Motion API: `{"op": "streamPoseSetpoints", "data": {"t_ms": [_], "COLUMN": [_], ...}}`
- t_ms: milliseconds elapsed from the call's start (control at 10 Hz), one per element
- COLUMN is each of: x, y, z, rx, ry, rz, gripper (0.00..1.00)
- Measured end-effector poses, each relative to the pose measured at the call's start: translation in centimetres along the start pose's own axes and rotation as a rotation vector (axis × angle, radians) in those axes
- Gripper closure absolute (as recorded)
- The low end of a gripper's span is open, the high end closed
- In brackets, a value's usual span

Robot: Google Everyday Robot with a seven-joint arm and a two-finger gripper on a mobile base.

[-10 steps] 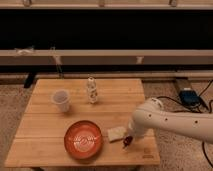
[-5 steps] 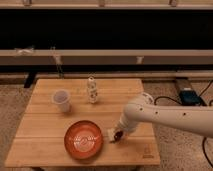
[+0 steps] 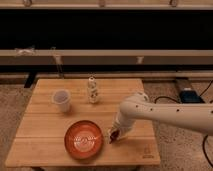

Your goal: Place the pepper on the white sponge

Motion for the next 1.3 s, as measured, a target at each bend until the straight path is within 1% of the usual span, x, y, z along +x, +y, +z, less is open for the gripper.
{"op": "streamPoseSetpoints", "data": {"t_ms": [200,300,400,500,1200,1300], "x": [-0.4,-0.6,-0.6,-0.6,-0.2,-0.1], "y": [-0.2,0.0,0.1,0.3,1.1,1.2], "z": [-0.1,-0.2,-0.3,-0.4,-0.7,-0.8], "rx": [0.011,0.011,0.013,0.012,0.005,0.005], "ry": [-0.013,-0.018,-0.019,-0.020,0.006,0.016], "rz": [-0.003,-0.002,0.001,0.005,0.022,0.034], "gripper": [0.40,0.28,0.23,0.20,0.20,0.20]}}
